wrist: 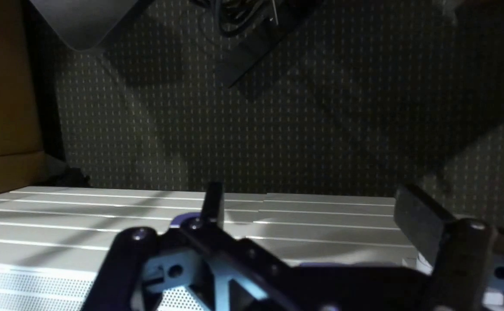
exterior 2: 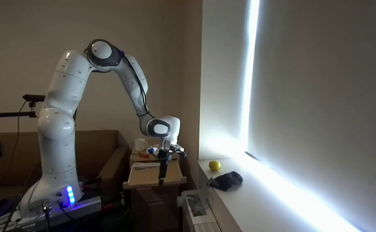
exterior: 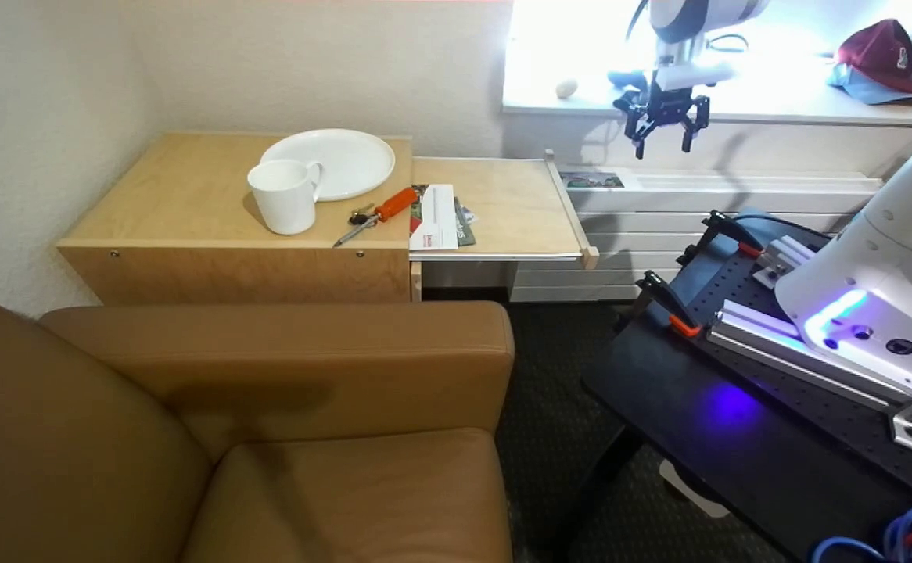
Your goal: Push the nightstand shelf backwards
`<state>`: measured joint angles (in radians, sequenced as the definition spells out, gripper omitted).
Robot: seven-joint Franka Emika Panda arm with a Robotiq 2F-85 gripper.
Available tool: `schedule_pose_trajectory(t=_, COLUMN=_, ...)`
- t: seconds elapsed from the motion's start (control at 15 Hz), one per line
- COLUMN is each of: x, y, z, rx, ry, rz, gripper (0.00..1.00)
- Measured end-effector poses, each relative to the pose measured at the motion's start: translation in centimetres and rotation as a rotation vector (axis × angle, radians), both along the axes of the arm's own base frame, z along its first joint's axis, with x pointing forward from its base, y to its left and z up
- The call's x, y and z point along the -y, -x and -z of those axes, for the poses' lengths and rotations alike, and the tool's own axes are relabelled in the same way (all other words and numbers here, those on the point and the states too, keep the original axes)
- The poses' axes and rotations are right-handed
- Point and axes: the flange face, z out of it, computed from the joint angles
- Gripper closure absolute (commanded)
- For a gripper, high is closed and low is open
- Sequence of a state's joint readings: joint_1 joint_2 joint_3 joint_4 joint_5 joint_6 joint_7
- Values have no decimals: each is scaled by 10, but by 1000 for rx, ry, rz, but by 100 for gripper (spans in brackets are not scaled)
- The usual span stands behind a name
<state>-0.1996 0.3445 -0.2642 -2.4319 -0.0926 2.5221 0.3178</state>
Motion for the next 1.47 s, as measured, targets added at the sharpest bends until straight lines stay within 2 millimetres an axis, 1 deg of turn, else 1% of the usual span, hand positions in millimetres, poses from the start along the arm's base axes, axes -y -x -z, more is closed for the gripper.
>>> schedule_pose_trajectory(t=0.07, x=-2, y=-1, z=14, rx=-1, ry=2, rz=8, gripper=0)
schedule_pose_trajectory(t=0.2, x=-12, y=-9, z=30, rx=5, ry=-24, rz=42, gripper=0)
schedule_pose_trajectory(t=0.4, x=-42, y=-28, z=40, rx=21, ry=-80, rz=55, gripper=0)
schedule_pose_trajectory(t=0.53, x=-49, y=-32, z=41, rx=24, ry=-87, rz=49, gripper=0)
schedule_pose_trajectory(t=0.73, x=-46, y=-31, z=43, rx=18, ry=-78, rz=54, gripper=0)
schedule_pose_trajectory(t=0.8, x=-42, y=-28, z=47, rx=4, ry=-62, rz=60, gripper=0)
schedule_pose_trajectory(t=0.87, x=-37, y=-24, z=54, rx=-15, ry=-46, rz=71, gripper=0)
schedule_pose_trajectory(t=1.0, x=-31, y=-12, z=76, rx=-58, ry=-28, rz=90, gripper=0)
schedule_pose_trajectory(t=1.13, x=-32, y=-6, z=97, rx=-78, ry=-21, rz=110, gripper=0)
schedule_pose_trajectory(t=1.2, x=-34, y=-7, z=105, rx=-79, ry=-23, rz=120, gripper=0)
schedule_pose_trajectory(t=1.27, x=-36, y=-8, z=109, rx=-83, ry=-24, rz=117, gripper=0)
schedule_pose_trajectory(t=1.47, x=-35, y=-8, z=109, rx=-84, ry=-21, rz=117, gripper=0)
